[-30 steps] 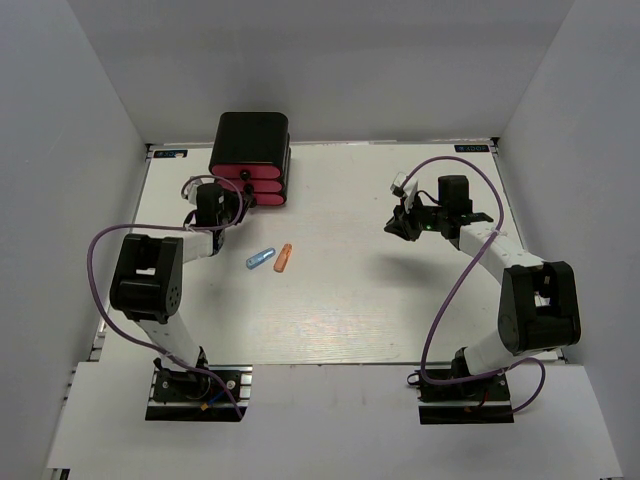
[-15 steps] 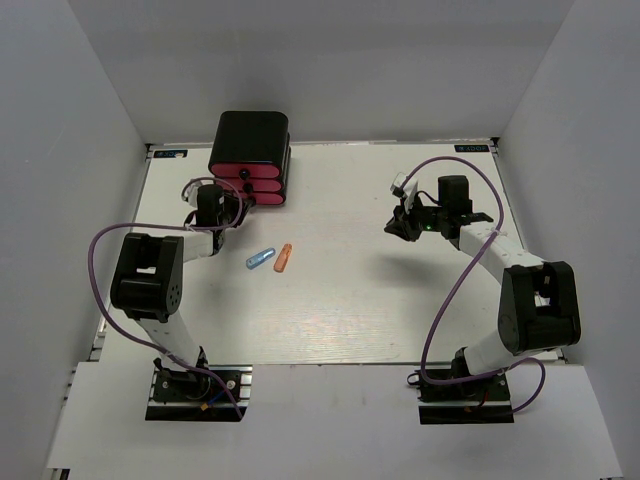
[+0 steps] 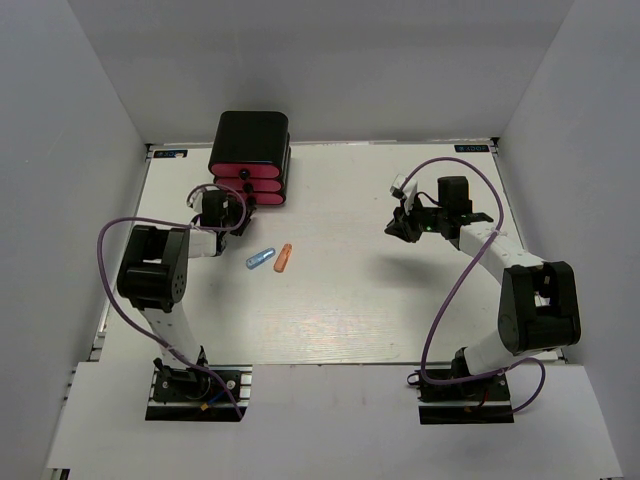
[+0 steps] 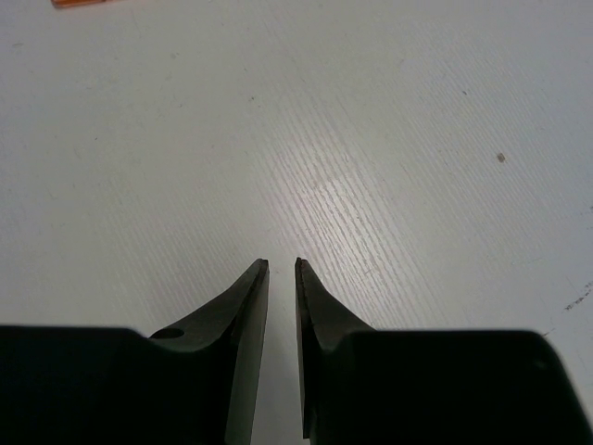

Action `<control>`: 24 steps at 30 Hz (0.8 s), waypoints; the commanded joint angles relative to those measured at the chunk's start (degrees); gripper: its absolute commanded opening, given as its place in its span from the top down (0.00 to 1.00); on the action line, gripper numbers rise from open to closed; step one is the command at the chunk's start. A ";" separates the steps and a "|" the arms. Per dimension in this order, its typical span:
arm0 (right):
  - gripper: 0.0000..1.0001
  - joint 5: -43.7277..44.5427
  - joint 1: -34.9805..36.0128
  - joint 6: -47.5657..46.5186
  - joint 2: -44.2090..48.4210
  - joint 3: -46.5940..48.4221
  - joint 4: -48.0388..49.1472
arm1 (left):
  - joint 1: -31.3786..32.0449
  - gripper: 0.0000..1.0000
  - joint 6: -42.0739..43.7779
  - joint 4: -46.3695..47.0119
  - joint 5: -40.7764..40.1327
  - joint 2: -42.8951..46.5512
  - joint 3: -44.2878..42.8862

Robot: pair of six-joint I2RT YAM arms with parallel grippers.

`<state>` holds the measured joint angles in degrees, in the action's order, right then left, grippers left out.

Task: Sort the stationery into containers
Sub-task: Open the drawer in the storage box.

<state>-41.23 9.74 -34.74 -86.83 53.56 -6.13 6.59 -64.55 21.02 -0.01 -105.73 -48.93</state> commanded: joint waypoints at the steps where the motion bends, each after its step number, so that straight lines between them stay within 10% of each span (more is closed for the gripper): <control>1: 0.75 -0.16 -0.24 -0.59 1.31 -0.21 -0.20 | -0.26 0.50 -0.22 1.65 -0.43 0.35 -1.96; 24: 0.75 0.01 -0.33 -1.21 -0.62 1.72 -1.43 | -0.26 0.48 -2.59 10.71 -4.74 -3.77 -1.96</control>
<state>-40.82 9.72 -35.03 -86.85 53.56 -7.22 6.59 -66.65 29.28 -1.76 -109.23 -49.36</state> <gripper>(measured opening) 0.241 0.521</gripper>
